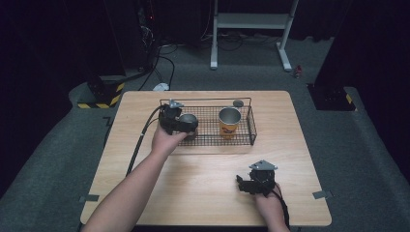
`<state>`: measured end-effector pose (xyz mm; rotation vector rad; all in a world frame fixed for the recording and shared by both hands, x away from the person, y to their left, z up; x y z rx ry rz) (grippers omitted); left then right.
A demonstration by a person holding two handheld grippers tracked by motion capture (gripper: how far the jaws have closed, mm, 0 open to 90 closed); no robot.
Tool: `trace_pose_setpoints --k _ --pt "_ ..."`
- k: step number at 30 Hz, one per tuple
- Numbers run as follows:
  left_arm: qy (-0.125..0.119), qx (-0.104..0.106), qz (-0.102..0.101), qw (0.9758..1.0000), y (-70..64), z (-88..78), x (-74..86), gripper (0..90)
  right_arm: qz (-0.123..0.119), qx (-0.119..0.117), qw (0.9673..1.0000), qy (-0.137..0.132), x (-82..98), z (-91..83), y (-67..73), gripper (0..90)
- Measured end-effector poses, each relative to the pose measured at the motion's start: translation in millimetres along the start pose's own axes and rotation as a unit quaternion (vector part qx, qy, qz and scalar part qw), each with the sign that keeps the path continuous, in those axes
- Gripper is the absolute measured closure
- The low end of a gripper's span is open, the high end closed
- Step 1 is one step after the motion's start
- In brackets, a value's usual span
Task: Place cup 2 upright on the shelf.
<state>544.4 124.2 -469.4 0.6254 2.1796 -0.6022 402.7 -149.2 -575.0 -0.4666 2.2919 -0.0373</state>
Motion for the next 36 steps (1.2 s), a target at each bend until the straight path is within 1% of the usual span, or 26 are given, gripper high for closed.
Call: trace_pose_setpoints --k 4,8,9,14,15,20,26,30,33,34,36 --pt "-0.001 0.015 0.0 0.9999 -4.2 -6.2 7.4 0.1 0.0 0.0 1.0 0.0 0.0 0.0 0.0 12.3" --pt "0.0 0.018 0.016 0.9997 -11.8 -14.3 15.1 0.1 0.0 0.0 1.0 0.0 0.0 0.0 0.0 12.3" --pt "-0.001 0.02 0.015 0.9997 -13.7 -15.4 16.8 0.1 0.0 0.0 1.0 -0.001 -0.2 0.1 0.1 12.2" --pt "0.0 0.033 0.021 0.9992 -20.5 -24.5 30.8 0.3 0.001 0.0 1.0 0.0 -0.1 0.1 0.1 12.2" --pt "0.0 0.033 0.024 0.9992 -20.7 -26.6 33.5 0.3 0.0 0.0 1.0 -0.001 -0.2 0.2 0.1 12.2" --pt "-0.004 0.045 0.021 0.9987 -21.9 -37.7 49.4 0.8 0.0 0.0 1.0 -0.001 -0.2 0.2 0.1 12.2" --pt "-0.002 0.055 0.019 0.9983 -18.6 -53.9 75.8 1.3 0.0 0.0 1.0 -0.001 -0.2 0.1 0.1 12.2" --pt "0.012 0.05 0.021 0.9985 -10.6 -63.0 96.3 1.8 0.0 0.0 1.0 -0.001 -0.2 0.2 0.1 12.2" --pt "0.022 0.047 0.017 0.9985 -3.6 -69.0 112.1 2.1 0.001 0.001 1.0 0.0 -0.1 0.1 0.1 12.2" --pt "0.025 0.048 0.012 0.9985 -2.1 -70.8 118.1 2.2 0.001 0.001 1.0 0.0 -0.1 0.0 0.2 12.2" --pt "0.036 0.044 0.013 0.9983 3.1 -74.1 130.3 2.5 0.0 0.001 1.0 0.0 -0.1 0.0 0.0 12.2"
Point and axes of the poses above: each handheld gripper's, and its own axes: z roughly forward along the jaws, x roughly out of its underside, y roughly to its left, the point moved 7 cm from there along z, roughly forward along the jaws, and after that the axes turned 13 degrees about x, right-handed, at the moved point
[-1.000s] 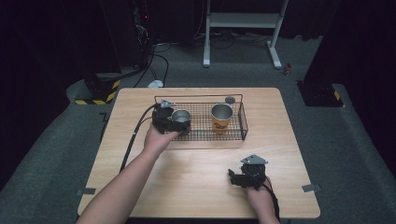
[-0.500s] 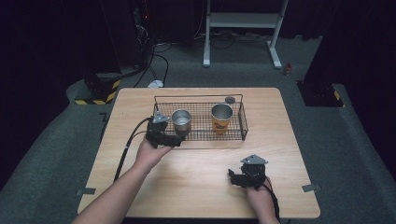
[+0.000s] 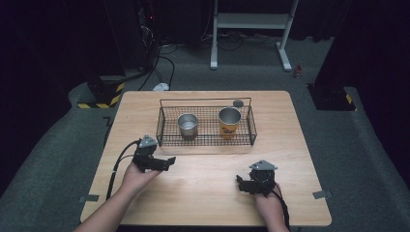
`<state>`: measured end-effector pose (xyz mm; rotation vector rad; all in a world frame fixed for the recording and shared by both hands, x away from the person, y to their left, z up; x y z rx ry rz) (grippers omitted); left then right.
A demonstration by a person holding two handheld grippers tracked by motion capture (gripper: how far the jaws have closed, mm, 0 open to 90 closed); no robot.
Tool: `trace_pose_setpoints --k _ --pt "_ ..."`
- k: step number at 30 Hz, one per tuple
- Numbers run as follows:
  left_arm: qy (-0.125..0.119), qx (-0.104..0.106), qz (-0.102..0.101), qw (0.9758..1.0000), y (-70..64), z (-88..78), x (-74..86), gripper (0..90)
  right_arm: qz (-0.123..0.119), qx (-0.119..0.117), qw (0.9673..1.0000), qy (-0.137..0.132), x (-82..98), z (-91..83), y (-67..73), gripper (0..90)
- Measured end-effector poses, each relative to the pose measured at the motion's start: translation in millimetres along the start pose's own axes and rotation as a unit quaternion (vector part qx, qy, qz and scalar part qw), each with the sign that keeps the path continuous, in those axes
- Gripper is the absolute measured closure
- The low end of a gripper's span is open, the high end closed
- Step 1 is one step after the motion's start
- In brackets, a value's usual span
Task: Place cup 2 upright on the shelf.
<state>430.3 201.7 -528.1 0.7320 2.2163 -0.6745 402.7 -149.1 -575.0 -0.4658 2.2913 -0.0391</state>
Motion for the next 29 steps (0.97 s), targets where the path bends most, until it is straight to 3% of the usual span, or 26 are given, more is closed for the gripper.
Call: trace_pose_setpoints --k 9,14,15,17,29 --pt "0.04 -0.018 -0.01 0.999 18.9 -12.0 49.2 3.1 -0.001 0.0 1.0 -0.001 -0.1 0.1 -0.1 12.2" --pt "0.048 -0.06 0.008 0.997 32.4 -18.8 72.9 3.0 0.0 0.0 1.0 0.0 0.0 0.0 0.0 12.2" --pt "0.039 -0.062 0.007 0.9973 32.5 -21.4 75.5 0.1 0.0 0.0 1.0 0.0 0.0 0.0 0.0 12.2" --pt "0.026 -0.066 0.006 0.9975 31.5 -24.8 78.2 4.2 -0.001 0.0 1.0 -0.001 -0.1 0.1 -0.1 12.2" --pt "0.025 -0.072 0.002 0.9971 32.6 -25.4 79.6 2.7 0.002 0.005 1.0 0.0 -0.3 0.5 0.3 11.4"
Point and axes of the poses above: each handheld gripper's, and its own axes: z roughly forward along the jaws, x roughly out of its underside, y roughly to its left, the point moved 7 cm from there along z, roughly forward along the jaws, and after that the axes turned 13 degrees about x, right-handed, at the moved point
